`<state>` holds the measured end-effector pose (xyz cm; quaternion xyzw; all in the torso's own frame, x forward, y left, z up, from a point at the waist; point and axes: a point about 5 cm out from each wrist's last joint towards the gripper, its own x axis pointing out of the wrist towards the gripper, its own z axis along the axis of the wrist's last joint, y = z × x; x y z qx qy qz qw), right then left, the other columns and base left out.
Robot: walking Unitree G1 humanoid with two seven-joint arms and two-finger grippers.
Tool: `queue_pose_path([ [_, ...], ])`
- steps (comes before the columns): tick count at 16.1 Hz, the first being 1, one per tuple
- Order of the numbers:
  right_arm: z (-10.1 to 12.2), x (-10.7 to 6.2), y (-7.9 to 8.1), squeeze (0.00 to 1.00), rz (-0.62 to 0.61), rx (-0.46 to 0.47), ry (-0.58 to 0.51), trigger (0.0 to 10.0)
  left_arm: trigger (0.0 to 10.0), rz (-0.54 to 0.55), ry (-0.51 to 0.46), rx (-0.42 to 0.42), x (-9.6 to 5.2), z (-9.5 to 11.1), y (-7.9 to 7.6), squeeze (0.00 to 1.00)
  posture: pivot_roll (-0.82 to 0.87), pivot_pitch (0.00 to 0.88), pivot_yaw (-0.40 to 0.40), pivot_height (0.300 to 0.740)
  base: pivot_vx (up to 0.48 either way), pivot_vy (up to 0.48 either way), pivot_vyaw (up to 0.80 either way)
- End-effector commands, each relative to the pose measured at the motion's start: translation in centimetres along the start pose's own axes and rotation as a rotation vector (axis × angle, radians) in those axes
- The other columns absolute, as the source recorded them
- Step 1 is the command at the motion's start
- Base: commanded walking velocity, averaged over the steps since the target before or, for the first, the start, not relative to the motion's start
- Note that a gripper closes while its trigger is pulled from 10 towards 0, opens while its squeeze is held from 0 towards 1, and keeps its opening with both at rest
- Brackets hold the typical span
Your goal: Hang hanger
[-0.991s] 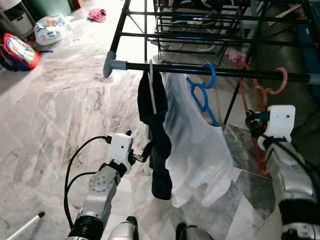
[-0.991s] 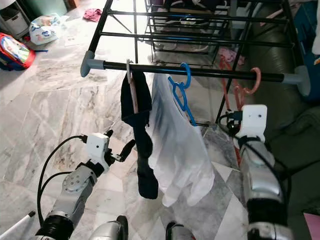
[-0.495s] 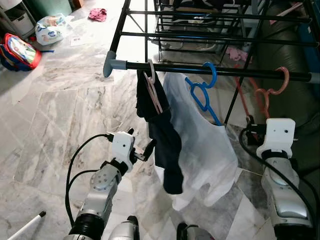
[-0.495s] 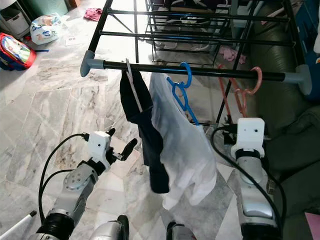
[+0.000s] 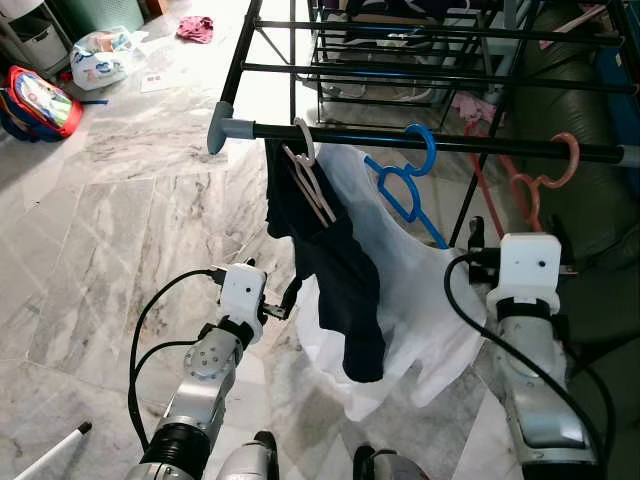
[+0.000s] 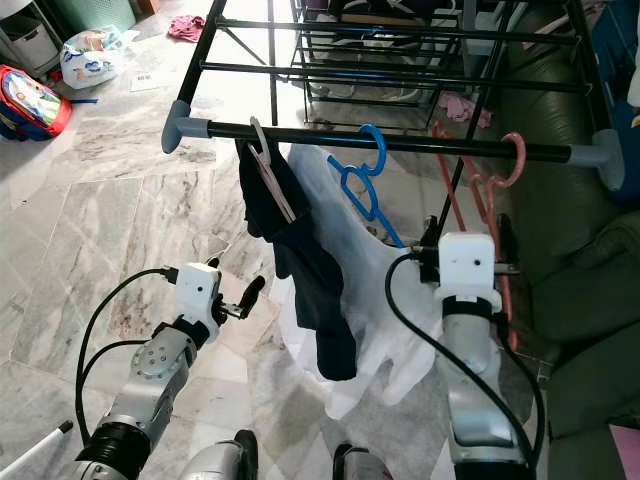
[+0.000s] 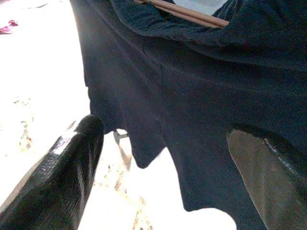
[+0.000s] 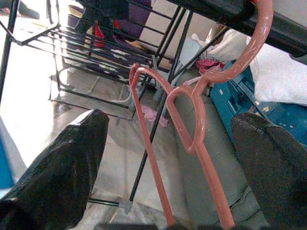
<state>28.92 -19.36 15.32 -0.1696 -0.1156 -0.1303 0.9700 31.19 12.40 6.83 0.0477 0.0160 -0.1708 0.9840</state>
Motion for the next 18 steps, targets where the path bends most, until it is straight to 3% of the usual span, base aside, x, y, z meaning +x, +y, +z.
queue_pose_path([
  [1, 0.4, -0.5, 0.2, 1.0, 0.002, -0.004, -0.022, 10.0, 10.0, 0.016, 0.027, 0.015, -0.3, -0.6, 0.2, 0.0, 0.01, 0.233, 0.045, 0.74, 0.0, 0.0, 0.0],
  [10, -0.1, -0.3, 1.3, 1.0, 0.018, 0.03, 0.002, 10.0, 10.0, 0.095, 0.032, 0.056, 0.3, -0.3, 0.2, 0.0, 0.03, 0.191, 0.03, 0.74, 0.0, 0.0, 0.0],
  [14, -0.2, 0.5, 0.5, 1.0, -0.003, 0.027, -0.001, 10.0, 10.0, 0.11, 0.036, 0.065, 0.5, -0.2, 0.4, 0.0, 0.03, 0.185, 0.031, 0.74, -0.258, 0.0, 0.0],
  [18, -0.3, 0.5, 0.8, 1.0, 0.001, 0.03, 0.0, 10.0, 10.0, 0.111, 0.041, 0.065, 0.6, -0.4, 0.2, 0.0, 0.03, 0.184, 0.032, 0.74, -0.318, 0.0, 0.0],
])
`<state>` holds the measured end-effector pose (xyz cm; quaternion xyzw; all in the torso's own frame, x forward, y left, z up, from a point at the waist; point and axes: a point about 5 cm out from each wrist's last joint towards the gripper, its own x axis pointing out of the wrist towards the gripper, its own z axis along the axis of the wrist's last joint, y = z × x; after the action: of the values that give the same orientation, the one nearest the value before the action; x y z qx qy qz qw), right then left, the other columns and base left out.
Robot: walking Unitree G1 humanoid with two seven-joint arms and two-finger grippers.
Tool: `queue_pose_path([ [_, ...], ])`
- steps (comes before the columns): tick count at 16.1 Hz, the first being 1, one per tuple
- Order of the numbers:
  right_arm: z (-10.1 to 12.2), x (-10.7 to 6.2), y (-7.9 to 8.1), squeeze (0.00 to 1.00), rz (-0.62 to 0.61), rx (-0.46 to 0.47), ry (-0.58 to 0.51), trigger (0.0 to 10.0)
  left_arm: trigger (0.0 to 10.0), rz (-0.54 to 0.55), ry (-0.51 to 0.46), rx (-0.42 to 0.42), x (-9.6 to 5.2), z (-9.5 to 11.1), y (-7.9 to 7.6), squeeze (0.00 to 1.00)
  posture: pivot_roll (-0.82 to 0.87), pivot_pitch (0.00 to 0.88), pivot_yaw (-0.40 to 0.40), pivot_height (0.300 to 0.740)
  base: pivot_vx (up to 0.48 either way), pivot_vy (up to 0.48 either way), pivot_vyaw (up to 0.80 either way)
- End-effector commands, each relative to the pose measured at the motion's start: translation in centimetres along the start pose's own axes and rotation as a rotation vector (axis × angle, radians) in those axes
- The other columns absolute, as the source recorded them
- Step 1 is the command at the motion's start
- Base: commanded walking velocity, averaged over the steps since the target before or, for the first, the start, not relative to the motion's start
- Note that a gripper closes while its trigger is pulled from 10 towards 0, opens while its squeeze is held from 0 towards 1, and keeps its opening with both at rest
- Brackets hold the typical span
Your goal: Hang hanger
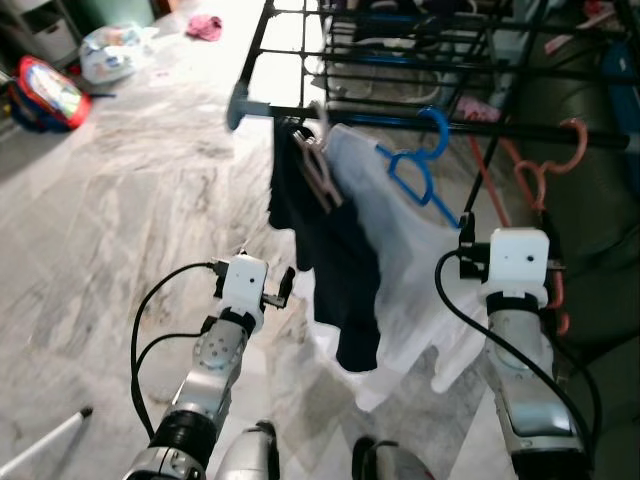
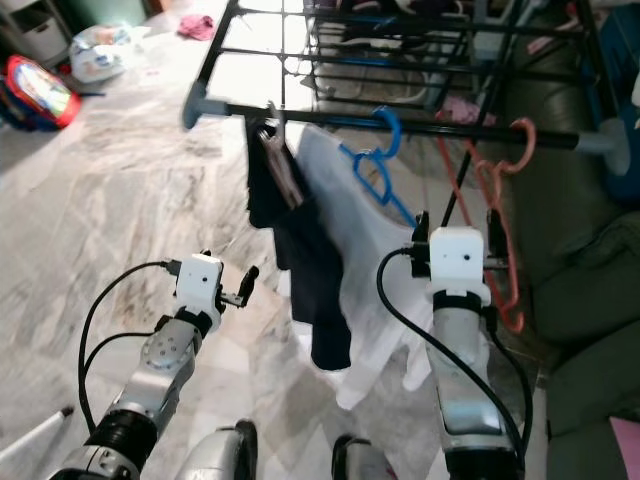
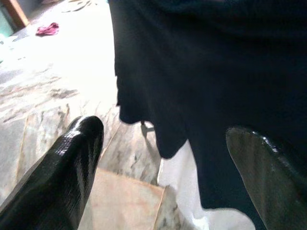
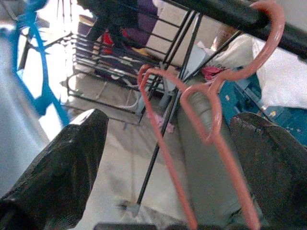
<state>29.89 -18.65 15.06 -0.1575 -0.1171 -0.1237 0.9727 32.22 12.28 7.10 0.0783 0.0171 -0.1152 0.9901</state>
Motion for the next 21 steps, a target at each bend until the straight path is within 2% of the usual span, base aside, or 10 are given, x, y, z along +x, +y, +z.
queue_pose_path([
  [1, -0.2, -0.2, -0.1, 1.0, -0.008, 0.004, 0.002, 10.0, 10.0, -0.003, 0.023, 0.009, -0.3, -0.7, 0.0, 0.0, 0.03, 0.183, 0.032, 0.74, -0.334, 0.0, 0.0],
  [6, -0.3, 0.0, -0.1, 1.0, -0.003, 0.008, 0.002, 10.0, 10.0, -0.003, 0.025, 0.01, -0.3, -0.7, 0.0, 0.0, 0.03, 0.175, 0.031, 0.74, -0.333, 0.0, 0.0],
  [7, -0.3, 0.1, 0.1, 0.3, 0.007, 0.019, 0.008, 10.0, 10.0, -0.002, 0.028, 0.011, -0.3, -0.8, 0.1, 0.0, 0.04, 0.17, 0.031, 0.74, -0.334, 0.0, 0.0],
  [8, -0.4, 0.1, 0.3, 0.0, 0.019, 0.034, 0.02, 10.0, 10.0, -0.001, 0.032, 0.011, -0.2, -0.8, 0.1, 0.0, 0.04, 0.168, 0.032, 0.74, -0.334, 0.0, 0.0],
  [11, -1.1, 0.2, 1.0, 0.0, 0.037, 0.104, 0.078, 10.0, 10.0, -0.001, 0.03, 0.021, 0.0, -0.7, 0.3, 0.0, 0.05, 0.161, 0.036, 0.74, -0.335, 0.0, 0.0],
  [14, -1.8, -0.2, 2.7, 0.0, 0.121, 0.116, 0.107, 10.0, 10.0, 0.014, 0.04, 0.031, -0.1, -1.0, 0.6, 0.0, 0.06, 0.165, 0.02, 0.74, -0.334, 0.0, 0.0],
  [16, -1.9, -0.5, 4.1, 0.0, 0.203, 0.155, 0.109, 10.0, 10.0, 0.046, 0.046, 0.019, -0.3, -1.3, 0.9, 0.0, 0.08, 0.151, 0.012, 0.74, -0.336, 0.0, 0.0],
  [19, -2.7, -0.4, 5.1, 0.0, 0.24, 0.146, 0.166, 10.0, 10.0, 0.052, 0.045, 0.033, -0.6, -1.5, 1.0, 0.0, 0.1, 0.143, 0.015, 0.74, -0.206, 0.0, 0.0],
  [20, -2.5, -0.5, 6.0, 0.0, 0.297, 0.184, 0.186, 10.0, 10.0, 0.052, 0.05, 0.045, -0.7, -1.7, 1.2, 0.0, 0.1, 0.15, 0.007, 0.74, 0.0, 0.0, 0.0],
  [21, -2.3, -0.6, 6.1, 0.0, 0.317, 0.197, 0.172, 10.0, 10.0, 0.058, 0.054, 0.04, -0.7, -1.8, 1.2, 0.0, 0.1, 0.15, 0.004, 0.74, 0.0, 0.0, 0.0],
])
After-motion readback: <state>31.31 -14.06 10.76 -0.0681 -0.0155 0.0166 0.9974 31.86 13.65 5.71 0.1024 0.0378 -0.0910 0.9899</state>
